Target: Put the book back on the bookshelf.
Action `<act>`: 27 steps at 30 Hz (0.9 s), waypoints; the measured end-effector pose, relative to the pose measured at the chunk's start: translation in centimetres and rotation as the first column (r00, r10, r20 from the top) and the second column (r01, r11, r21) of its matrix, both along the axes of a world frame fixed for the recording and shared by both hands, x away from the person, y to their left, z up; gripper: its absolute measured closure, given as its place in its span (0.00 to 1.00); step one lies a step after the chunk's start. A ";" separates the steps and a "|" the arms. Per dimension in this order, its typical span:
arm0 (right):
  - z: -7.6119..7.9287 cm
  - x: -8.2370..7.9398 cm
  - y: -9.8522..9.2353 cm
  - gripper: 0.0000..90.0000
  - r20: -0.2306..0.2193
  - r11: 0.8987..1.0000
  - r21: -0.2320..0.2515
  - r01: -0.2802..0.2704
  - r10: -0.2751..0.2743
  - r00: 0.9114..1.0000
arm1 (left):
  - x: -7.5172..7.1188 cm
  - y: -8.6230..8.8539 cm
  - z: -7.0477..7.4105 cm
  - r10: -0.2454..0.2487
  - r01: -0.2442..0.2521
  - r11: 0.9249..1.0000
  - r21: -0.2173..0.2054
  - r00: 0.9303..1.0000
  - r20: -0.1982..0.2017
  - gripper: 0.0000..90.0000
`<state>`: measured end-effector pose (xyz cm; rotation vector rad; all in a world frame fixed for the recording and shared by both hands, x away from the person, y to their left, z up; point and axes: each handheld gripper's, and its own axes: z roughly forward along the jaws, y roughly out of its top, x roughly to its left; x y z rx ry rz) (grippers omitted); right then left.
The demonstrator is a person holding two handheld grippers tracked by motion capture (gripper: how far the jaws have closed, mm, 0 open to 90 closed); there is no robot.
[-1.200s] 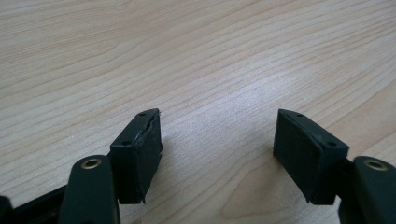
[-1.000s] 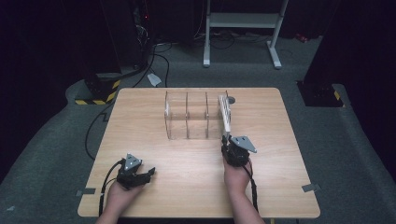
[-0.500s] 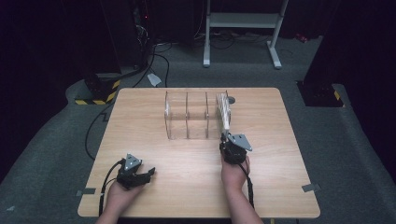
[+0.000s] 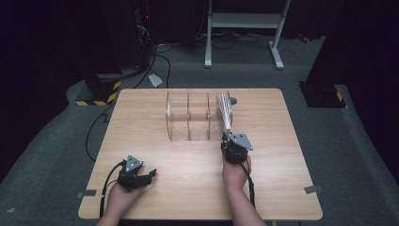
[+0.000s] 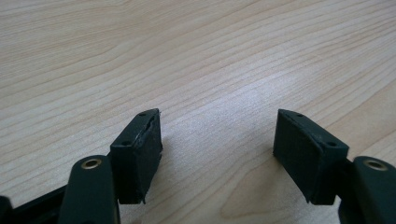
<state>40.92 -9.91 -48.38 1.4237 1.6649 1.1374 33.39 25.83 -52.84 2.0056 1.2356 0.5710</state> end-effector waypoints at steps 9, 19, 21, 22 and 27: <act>0.1 0.0 -0.1 0.79 0.010 1.000 0.016 -0.002 0.001 1.000 | -0.1 0.0 0.0 0.003 -0.003 1.000 0.000 1.000 0.000 0.36; 0.3 0.0 -0.3 0.55 0.010 0.998 0.010 -0.055 0.055 0.998 | -0.1 0.0 0.0 0.004 -0.004 1.000 -0.001 1.000 0.000 0.36; 0.3 0.0 -0.3 0.52 0.003 0.998 0.009 -0.061 0.061 0.998 | -0.1 0.0 0.0 0.004 -0.004 1.000 0.000 1.000 0.000 0.36; 0.3 -0.1 -0.3 0.52 0.000 0.998 0.008 -0.066 0.066 0.998 | -0.1 0.0 0.0 0.004 -0.004 1.000 -0.001 1.000 0.000 0.36; 0.3 -0.3 -0.4 0.47 0.002 0.995 0.004 -0.101 0.101 0.995 | -0.1 0.0 0.0 0.004 -0.004 1.000 -0.001 1.000 0.000 0.36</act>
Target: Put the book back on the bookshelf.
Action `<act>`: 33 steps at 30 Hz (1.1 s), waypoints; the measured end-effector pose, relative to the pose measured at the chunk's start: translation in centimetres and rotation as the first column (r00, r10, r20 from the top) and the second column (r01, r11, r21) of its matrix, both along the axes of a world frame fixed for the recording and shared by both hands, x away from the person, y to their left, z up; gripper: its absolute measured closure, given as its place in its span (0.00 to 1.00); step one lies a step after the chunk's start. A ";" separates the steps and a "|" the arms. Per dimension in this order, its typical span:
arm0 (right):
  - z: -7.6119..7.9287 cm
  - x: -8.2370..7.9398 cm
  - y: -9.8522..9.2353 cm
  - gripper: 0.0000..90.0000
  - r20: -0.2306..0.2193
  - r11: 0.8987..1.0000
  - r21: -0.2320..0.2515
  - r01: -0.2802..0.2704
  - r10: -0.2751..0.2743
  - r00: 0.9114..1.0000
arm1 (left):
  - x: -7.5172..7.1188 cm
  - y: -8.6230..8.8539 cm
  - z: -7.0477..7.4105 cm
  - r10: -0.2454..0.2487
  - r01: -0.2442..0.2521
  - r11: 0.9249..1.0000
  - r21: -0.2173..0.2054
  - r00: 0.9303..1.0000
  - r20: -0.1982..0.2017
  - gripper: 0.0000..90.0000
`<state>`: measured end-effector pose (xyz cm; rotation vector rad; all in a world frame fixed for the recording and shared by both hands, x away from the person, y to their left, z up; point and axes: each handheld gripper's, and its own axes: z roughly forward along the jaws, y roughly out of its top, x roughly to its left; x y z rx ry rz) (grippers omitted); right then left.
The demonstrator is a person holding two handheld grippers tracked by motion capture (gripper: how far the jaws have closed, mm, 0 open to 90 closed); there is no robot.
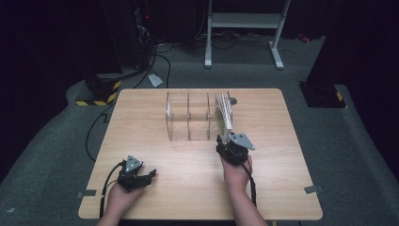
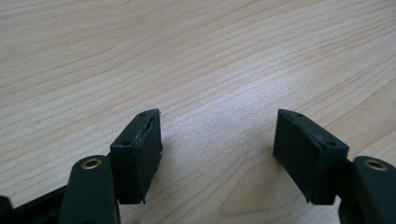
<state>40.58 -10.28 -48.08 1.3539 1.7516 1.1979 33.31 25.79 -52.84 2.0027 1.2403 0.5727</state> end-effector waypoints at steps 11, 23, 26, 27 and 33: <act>-0.2 -1.0 -1.3 0.37 -0.002 0.998 -0.021 -0.053 0.053 0.999 | 0.0 0.0 0.0 -0.002 0.002 1.000 0.003 1.000 0.001 0.36; -1.3 -2.5 -7.1 0.29 -0.074 0.997 -0.042 -0.064 0.060 0.995 | 0.0 0.0 0.0 -0.003 0.003 1.000 0.000 1.000 -0.001 0.35; -2.0 -2.9 -9.1 0.27 -0.116 0.996 -0.083 -0.031 0.021 0.993 | 0.0 0.0 0.0 -0.004 0.004 1.000 0.000 1.000 -0.003 0.35; -2.2 -3.0 -9.6 0.26 -0.122 0.996 -0.090 -0.026 0.015 0.992 | 0.0 0.0 0.0 -0.004 0.004 1.000 -0.001 1.000 -0.002 0.35; -3.3 -3.7 -12.8 0.26 -0.190 0.986 -0.168 -0.002 -0.030 0.981 | 0.0 0.0 0.0 -0.004 0.004 1.000 0.000 1.000 -0.003 0.35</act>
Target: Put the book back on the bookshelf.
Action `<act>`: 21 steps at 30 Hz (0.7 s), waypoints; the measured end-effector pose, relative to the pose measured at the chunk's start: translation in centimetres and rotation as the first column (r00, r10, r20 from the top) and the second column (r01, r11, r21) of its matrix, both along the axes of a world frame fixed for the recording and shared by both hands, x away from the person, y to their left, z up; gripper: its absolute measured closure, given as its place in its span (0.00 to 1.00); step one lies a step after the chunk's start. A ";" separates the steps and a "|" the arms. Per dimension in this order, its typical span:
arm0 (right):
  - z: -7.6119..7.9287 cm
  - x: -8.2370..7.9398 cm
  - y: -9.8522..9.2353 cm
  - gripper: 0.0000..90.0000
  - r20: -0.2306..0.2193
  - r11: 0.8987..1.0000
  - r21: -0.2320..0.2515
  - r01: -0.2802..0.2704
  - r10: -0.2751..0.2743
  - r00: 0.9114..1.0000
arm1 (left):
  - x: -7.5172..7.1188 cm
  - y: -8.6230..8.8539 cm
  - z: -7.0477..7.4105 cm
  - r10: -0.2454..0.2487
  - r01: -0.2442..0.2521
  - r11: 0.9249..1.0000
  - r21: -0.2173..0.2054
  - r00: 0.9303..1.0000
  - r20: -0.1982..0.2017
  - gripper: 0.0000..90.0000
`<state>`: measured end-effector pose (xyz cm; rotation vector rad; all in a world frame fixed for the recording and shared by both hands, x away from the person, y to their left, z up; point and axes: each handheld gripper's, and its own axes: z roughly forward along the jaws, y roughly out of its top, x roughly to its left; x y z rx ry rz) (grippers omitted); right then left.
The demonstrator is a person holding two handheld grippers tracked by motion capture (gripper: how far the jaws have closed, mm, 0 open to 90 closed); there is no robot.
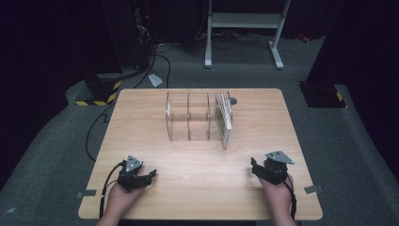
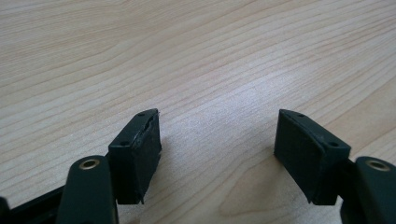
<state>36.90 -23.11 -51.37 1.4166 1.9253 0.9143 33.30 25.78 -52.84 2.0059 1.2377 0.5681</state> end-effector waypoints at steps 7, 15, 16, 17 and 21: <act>-1.0 -0.4 -2.1 0.22 -0.120 1.000 -0.019 0.011 -0.013 0.993 | 0.0 0.0 0.0 0.000 0.000 1.000 0.000 1.000 0.001 0.35; -1.1 -0.3 -1.8 0.18 -0.135 1.000 -0.005 0.008 -0.008 0.991 | 0.0 0.0 0.0 -0.002 0.002 1.000 0.000 1.000 0.000 0.35; -1.0 -0.3 -1.7 0.18 -0.136 1.000 -0.004 0.013 -0.013 0.991 | 0.0 0.0 0.0 -0.004 0.004 1.000 0.001 1.000 0.000 0.35; -1.1 -0.3 -1.7 0.18 -0.135 1.000 -0.006 0.012 -0.013 0.991 | 0.0 0.0 0.0 -0.004 0.004 1.000 0.001 1.000 0.000 0.35; -1.1 -0.3 -1.7 0.18 -0.135 1.000 -0.005 0.014 -0.014 0.991 | 0.0 0.0 0.0 -0.011 0.011 1.000 0.001 1.000 0.000 0.35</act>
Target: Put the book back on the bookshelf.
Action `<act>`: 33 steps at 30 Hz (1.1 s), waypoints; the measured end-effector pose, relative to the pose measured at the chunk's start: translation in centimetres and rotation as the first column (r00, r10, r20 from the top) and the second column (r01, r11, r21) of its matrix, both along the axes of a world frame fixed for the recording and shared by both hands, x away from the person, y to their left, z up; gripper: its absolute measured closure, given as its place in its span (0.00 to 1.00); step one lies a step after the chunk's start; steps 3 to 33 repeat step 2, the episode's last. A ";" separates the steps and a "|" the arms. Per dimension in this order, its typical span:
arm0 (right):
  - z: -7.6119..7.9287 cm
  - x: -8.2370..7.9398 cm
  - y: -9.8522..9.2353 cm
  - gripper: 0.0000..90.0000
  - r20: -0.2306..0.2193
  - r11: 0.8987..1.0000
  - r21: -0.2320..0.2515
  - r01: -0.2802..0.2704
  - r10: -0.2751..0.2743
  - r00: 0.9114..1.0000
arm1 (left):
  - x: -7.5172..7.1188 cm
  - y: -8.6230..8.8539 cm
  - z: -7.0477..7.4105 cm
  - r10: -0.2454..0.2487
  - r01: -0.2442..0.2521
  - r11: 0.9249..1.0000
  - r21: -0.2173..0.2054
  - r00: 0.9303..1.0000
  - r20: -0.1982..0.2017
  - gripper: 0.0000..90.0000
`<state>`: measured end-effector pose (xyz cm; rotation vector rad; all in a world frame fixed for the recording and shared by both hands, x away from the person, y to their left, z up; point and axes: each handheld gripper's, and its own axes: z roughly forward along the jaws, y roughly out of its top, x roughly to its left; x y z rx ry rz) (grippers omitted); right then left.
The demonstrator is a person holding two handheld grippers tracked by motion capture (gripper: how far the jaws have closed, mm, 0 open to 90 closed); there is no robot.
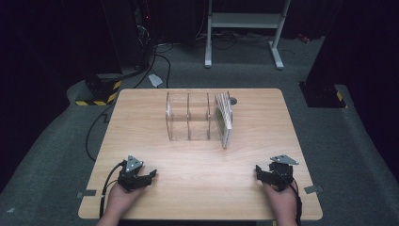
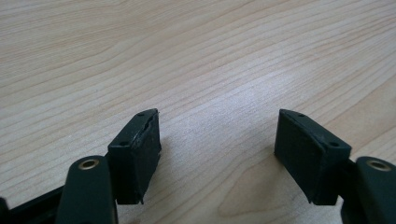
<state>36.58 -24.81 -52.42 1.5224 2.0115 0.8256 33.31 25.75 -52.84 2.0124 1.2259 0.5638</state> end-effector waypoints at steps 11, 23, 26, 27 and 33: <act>0.0 0.0 0.0 0.19 0.000 1.000 0.000 0.000 0.000 1.000 | 0.0 0.0 0.0 -0.003 0.003 1.000 0.001 1.000 0.000 0.35; 0.0 0.0 0.0 0.19 0.000 1.000 0.000 0.000 0.000 1.000 | 0.0 0.0 0.0 -0.003 0.003 1.000 0.001 1.000 0.000 0.35; 0.0 0.0 0.0 0.19 0.000 1.000 0.000 0.000 0.000 1.000 | 0.0 0.0 0.0 -0.003 0.003 1.000 0.001 1.000 0.000 0.35; 0.0 0.0 0.0 0.19 0.000 1.000 0.000 0.000 0.000 1.000 | 0.0 0.0 0.0 -0.003 0.003 1.000 0.001 1.000 0.000 0.35; 0.0 0.0 0.0 0.19 0.000 1.000 0.000 0.000 0.000 1.000 | 0.0 0.0 0.0 -0.003 0.003 1.000 0.001 1.000 0.000 0.35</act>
